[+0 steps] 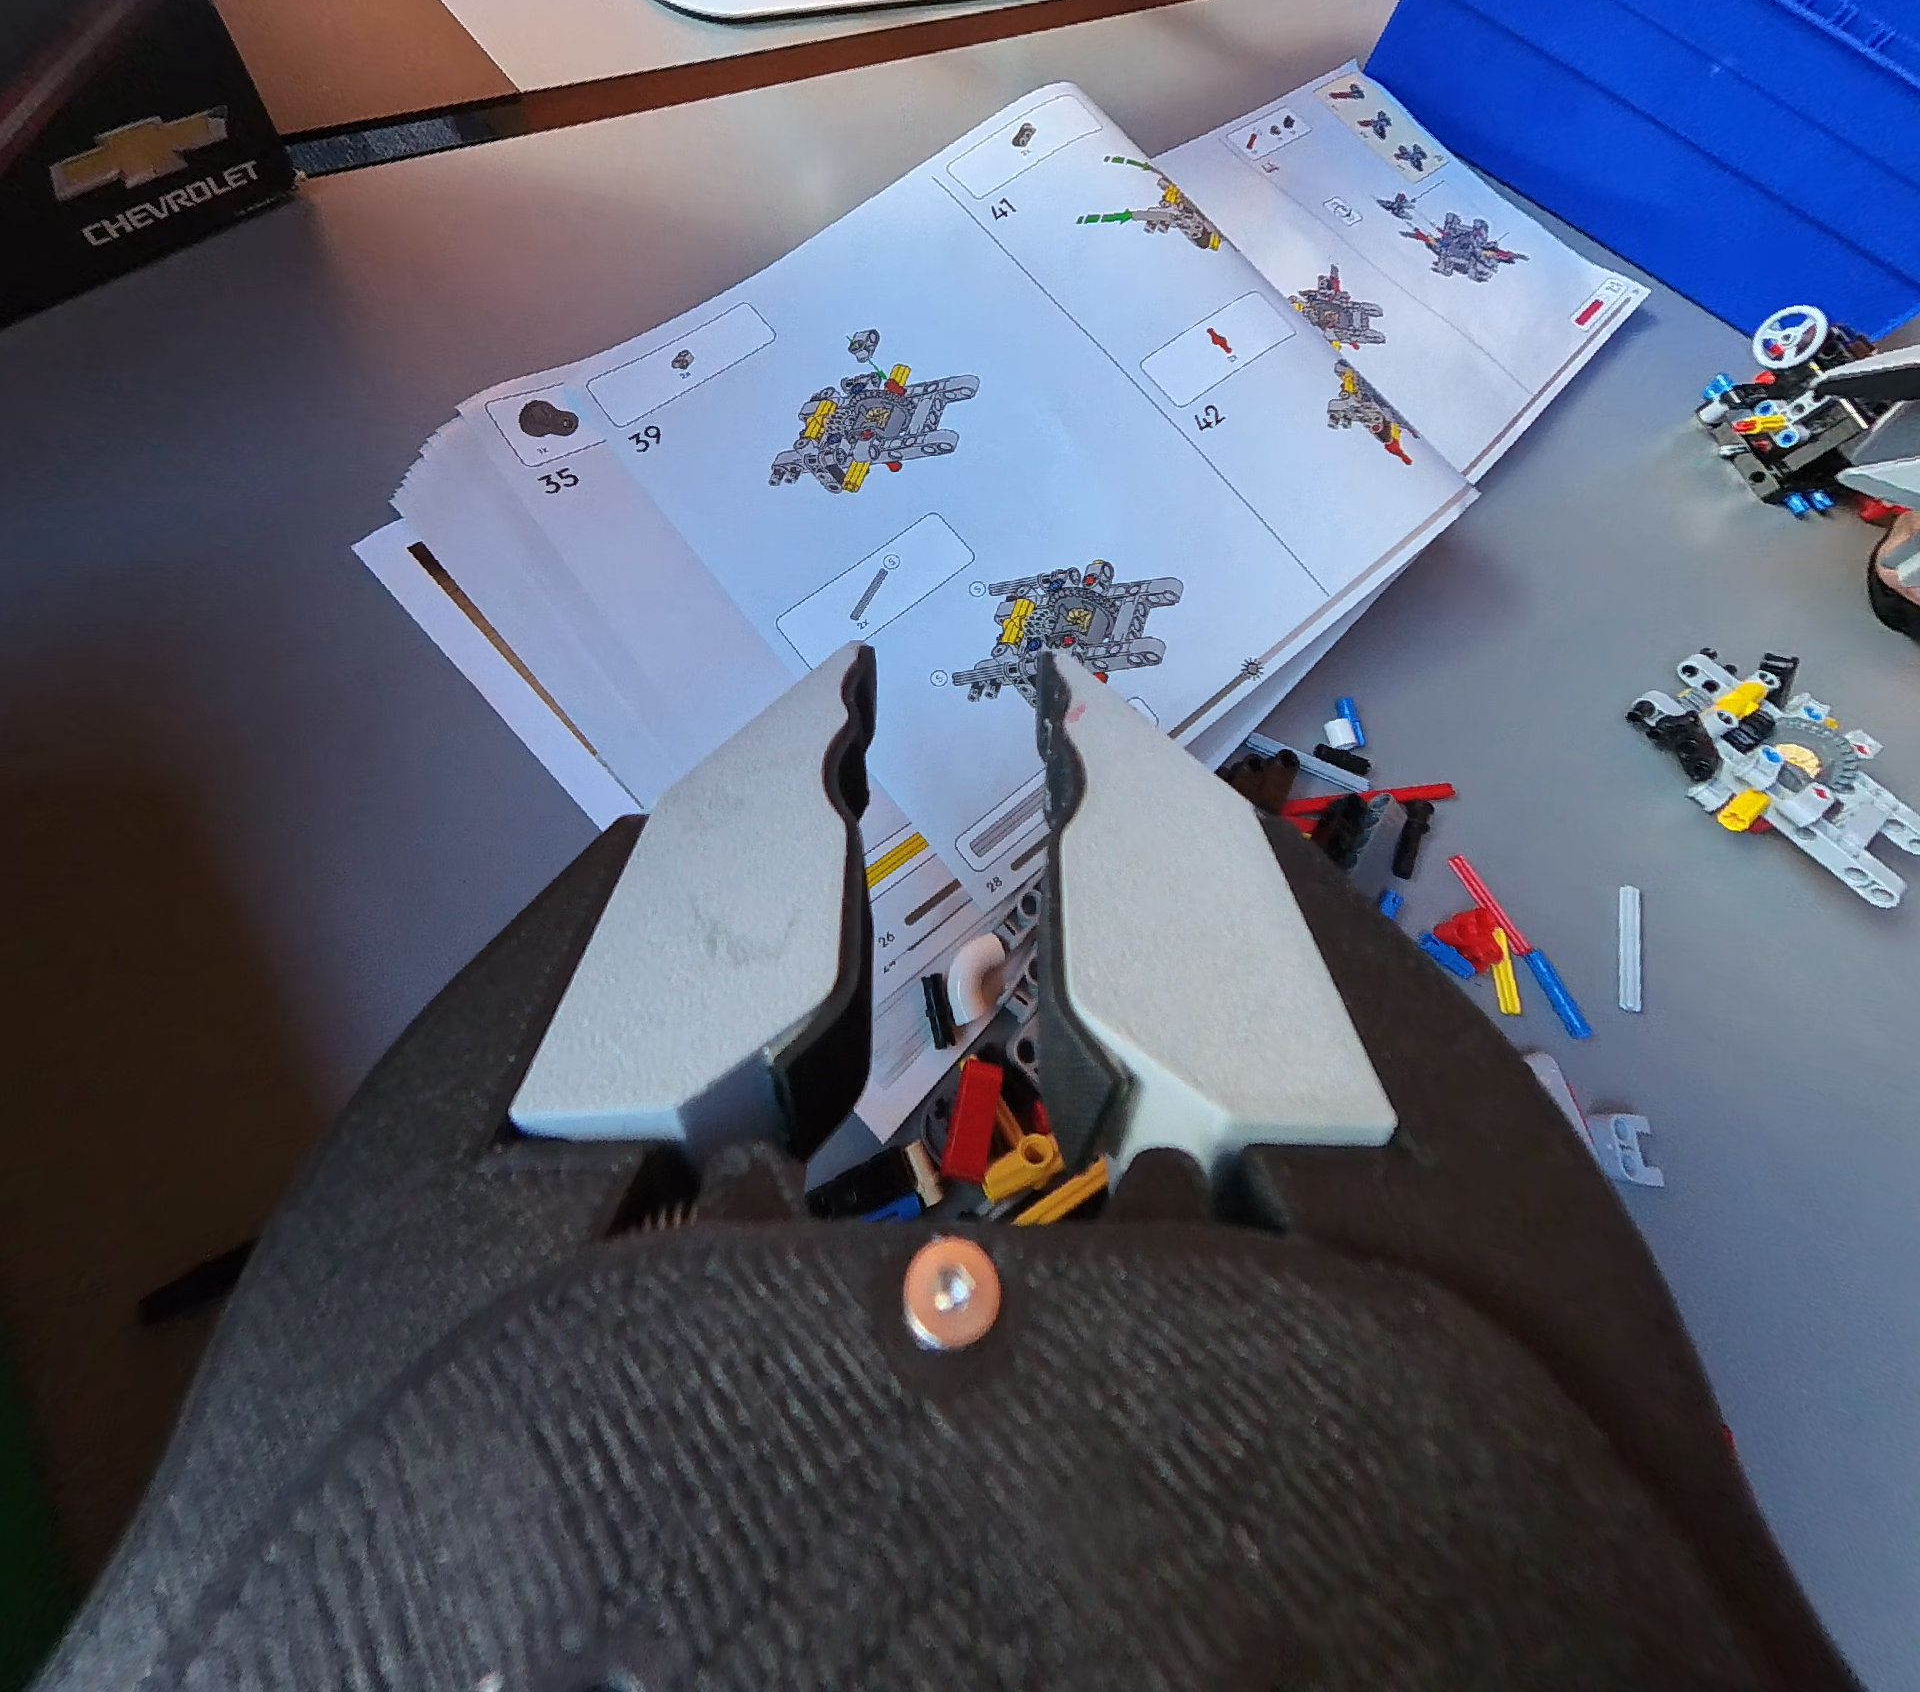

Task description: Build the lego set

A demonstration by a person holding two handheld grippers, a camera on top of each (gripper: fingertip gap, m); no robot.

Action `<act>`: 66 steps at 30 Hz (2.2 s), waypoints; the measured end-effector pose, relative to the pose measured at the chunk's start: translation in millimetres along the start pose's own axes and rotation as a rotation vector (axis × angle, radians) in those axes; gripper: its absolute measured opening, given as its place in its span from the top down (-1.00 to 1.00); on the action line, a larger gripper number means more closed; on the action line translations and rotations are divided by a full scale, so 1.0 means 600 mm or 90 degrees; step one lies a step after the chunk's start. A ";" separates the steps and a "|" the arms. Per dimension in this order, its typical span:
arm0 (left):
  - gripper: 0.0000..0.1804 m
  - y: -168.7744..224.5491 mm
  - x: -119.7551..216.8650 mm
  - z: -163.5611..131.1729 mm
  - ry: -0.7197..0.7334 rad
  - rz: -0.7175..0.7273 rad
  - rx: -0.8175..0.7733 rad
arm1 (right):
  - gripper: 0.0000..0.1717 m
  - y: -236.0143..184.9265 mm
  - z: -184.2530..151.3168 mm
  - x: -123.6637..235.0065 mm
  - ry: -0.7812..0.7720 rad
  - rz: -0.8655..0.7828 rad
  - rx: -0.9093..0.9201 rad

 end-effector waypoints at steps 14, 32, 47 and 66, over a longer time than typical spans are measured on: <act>0.69 0.000 0.000 0.000 0.000 0.000 -0.001 | 0.70 0.000 0.000 0.000 -0.001 0.004 0.001; 0.63 0.015 0.025 0.016 0.020 0.021 -0.009 | 0.72 -0.006 0.001 -0.012 -0.010 0.001 0.029; 0.54 0.021 0.027 0.015 -0.003 0.045 -0.018 | 0.74 0.016 0.043 -0.146 0.011 0.119 0.054; 0.54 0.041 0.010 0.009 -0.044 0.011 -0.037 | 0.75 0.022 0.046 -0.141 0.031 0.132 0.027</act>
Point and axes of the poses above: each gripper's, where its closed fingertips meet, x back along the fingers, z out of its top, y = z × x across the jaws, the point moved 10 cm from there along x, back along the fingers, and after that the axes turned 10 degrees about -x, right-handed, at the moved point
